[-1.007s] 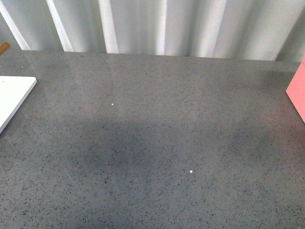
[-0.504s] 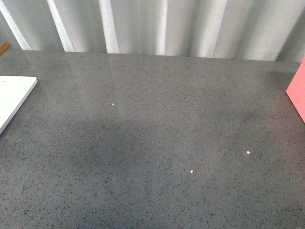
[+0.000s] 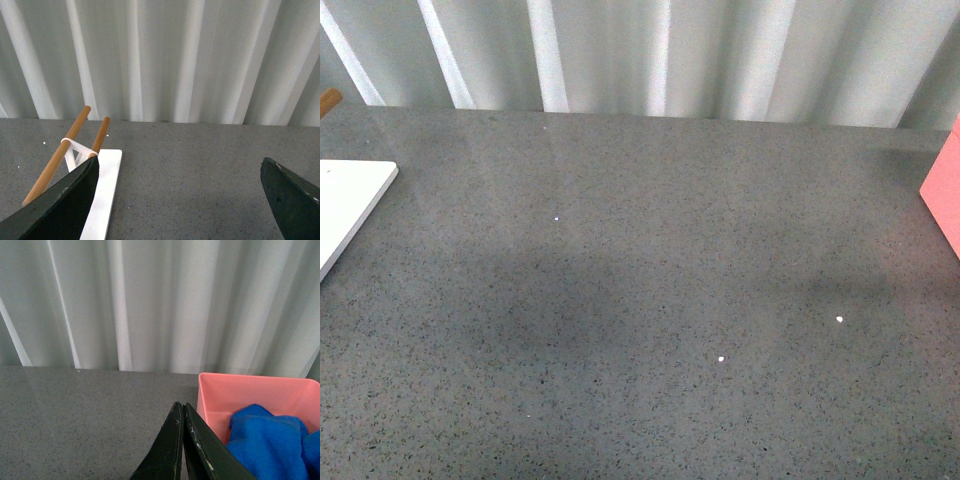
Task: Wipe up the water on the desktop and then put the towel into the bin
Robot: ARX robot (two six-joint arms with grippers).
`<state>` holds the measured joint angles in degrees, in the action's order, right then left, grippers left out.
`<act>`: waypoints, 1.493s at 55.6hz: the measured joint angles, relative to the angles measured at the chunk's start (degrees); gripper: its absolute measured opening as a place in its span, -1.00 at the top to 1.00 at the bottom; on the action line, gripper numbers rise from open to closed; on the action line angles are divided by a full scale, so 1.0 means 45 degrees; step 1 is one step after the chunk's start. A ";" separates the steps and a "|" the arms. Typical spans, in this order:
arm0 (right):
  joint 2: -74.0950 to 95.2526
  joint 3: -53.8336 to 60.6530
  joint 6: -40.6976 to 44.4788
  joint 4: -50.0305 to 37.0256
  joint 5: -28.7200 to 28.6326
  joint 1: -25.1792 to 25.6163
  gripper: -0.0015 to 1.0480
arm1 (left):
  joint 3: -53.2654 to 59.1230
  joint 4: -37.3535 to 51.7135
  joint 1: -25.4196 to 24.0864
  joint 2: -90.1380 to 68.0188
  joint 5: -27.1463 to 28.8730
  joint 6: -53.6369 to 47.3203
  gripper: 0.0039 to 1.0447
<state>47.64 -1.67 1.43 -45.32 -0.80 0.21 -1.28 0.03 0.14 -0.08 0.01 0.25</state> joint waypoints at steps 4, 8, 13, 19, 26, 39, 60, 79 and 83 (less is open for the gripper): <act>-0.0685 0.0010 -0.0005 0.0593 0.0005 0.0000 0.94 | 0.0000 0.0000 0.0000 0.0000 0.0000 0.0000 -0.87; -0.1336 0.0024 -0.0005 0.1180 0.0010 -0.0005 0.94 | 0.0000 0.0000 0.0000 0.0000 0.0000 0.0000 -0.87; -0.2205 0.0034 -0.0015 0.1914 0.0024 -0.0005 0.94 | 0.0000 0.0000 0.0000 0.0000 0.0000 0.0000 -0.87; -0.3075 0.0053 -0.0044 0.2730 0.0039 -0.0005 0.94 | 0.0000 0.0000 0.0000 0.0000 0.0000 0.0000 -0.87; -0.4206 0.0063 -0.0058 0.3750 0.0068 -0.0010 0.94 | 0.0000 0.0000 0.0000 0.0000 0.0000 0.0000 -0.87; -0.5950 0.0078 -0.0092 0.5421 0.0078 -0.0010 0.94 | 0.0000 0.0000 0.0000 0.0000 0.0000 0.0000 -0.87; -0.7582 0.0078 -0.0102 0.7023 0.0083 -0.0010 0.94 | 0.0000 0.0000 0.0000 0.0000 0.0000 0.0000 -0.87; -0.9544 0.0078 -0.0141 0.9374 0.0117 -0.0010 0.94 | 0.0000 0.0000 0.0000 0.0000 0.0000 0.0000 -0.87; -1.0365 0.0078 -0.0160 0.9991 0.0131 -0.0010 0.94 | 0.0000 0.0000 0.0000 0.0000 0.0005 0.0005 -0.87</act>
<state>0.99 -1.32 0.71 -0.36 -0.21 0.16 -1.28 0.03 0.14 -0.08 0.03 0.27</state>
